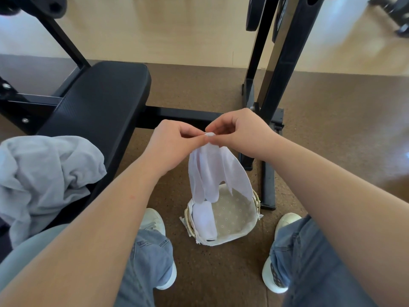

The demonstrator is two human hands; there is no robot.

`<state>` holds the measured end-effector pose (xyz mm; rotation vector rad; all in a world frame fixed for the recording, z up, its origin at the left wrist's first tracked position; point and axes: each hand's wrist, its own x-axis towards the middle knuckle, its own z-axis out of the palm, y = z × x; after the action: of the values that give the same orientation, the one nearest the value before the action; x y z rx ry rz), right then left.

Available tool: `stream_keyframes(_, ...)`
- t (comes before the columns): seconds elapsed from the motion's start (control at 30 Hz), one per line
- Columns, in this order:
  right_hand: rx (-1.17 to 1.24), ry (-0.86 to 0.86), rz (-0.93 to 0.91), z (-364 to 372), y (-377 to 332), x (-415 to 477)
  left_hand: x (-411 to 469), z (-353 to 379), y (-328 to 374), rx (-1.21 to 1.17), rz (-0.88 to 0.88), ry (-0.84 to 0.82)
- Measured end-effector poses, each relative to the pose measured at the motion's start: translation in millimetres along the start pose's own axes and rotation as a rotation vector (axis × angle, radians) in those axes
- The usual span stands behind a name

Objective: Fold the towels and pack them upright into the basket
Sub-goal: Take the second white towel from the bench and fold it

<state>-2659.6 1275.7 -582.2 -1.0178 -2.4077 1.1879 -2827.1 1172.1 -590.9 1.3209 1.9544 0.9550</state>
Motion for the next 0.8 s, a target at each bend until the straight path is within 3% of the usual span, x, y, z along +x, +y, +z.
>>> stream_keyframes(0.17, -0.085, 0.042, -0.003, 2, 0, 1, -1, 4, -1, 0.088, 0.033, -0.012)
stream_keyframes(0.4, 0.057, -0.018, 0.040, -3, 0, 0, -2, 15, -8, 0.296, 0.062, -0.003)
stream_keyframes(0.53, 0.058, -0.074, 0.047, -7, 1, -1, 0, 16, -11, 0.308, 0.033, -0.031)
stream_keyframes(0.8, -0.112, -0.003, 0.054, -9, 3, -1, 0, 16, -9, 0.260, 0.006, -0.006)
